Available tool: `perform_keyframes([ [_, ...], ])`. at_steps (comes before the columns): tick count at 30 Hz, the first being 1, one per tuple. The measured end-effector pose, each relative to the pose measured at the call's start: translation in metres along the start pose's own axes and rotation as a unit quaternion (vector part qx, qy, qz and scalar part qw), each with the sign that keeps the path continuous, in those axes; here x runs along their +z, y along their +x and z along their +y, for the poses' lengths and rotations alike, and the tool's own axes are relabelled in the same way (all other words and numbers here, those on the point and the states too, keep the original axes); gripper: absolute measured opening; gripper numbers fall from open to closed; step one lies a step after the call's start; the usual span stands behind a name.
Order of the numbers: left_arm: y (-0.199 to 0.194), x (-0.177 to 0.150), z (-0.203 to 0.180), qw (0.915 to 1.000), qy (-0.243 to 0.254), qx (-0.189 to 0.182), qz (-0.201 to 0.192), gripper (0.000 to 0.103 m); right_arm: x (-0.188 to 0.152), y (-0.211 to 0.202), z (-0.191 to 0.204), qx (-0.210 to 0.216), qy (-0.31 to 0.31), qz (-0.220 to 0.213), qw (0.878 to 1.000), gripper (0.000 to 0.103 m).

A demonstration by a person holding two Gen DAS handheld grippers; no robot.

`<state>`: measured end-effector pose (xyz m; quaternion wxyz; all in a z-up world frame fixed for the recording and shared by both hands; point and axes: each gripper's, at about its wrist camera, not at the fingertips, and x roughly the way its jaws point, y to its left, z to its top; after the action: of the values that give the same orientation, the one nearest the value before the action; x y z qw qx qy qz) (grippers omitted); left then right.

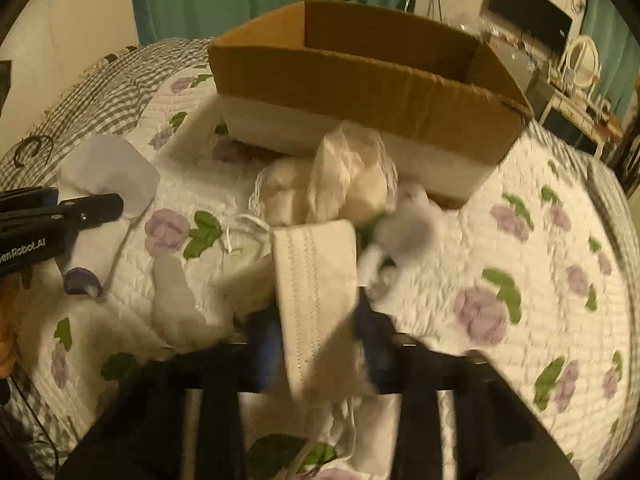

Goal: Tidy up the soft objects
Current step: 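Grasp the white sock with left tool while right tool grasps the white mask, then lift the sock and mask and carry them over the box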

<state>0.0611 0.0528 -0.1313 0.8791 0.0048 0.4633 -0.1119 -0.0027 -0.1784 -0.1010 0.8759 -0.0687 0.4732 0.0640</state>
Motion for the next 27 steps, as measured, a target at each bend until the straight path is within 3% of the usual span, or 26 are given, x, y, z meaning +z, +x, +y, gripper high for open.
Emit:
perform_keyframes([
  [2,-0.006,-0.003,-0.004,0.9999,0.011,0.001,-0.006,0.03,-0.002,-0.008,-0.001,-0.007,0.0,-0.011,1.0,0.01],
  [4,-0.011,-0.004,-0.009,0.9997,0.02,0.001,-0.011,0.03,-0.002,-0.015,-0.001,-0.011,-0.002,-0.019,1.0,0.009],
  [19,-0.072,-0.003,-0.057,0.9946,0.078,-0.015,-0.068,0.03,-0.006,-0.099,-0.007,-0.036,0.001,-0.096,0.995,0.008],
  [27,-0.099,-0.001,-0.067,0.9925,0.083,-0.025,-0.085,0.03,-0.008,-0.148,-0.014,-0.05,0.011,-0.142,0.989,0.008],
])
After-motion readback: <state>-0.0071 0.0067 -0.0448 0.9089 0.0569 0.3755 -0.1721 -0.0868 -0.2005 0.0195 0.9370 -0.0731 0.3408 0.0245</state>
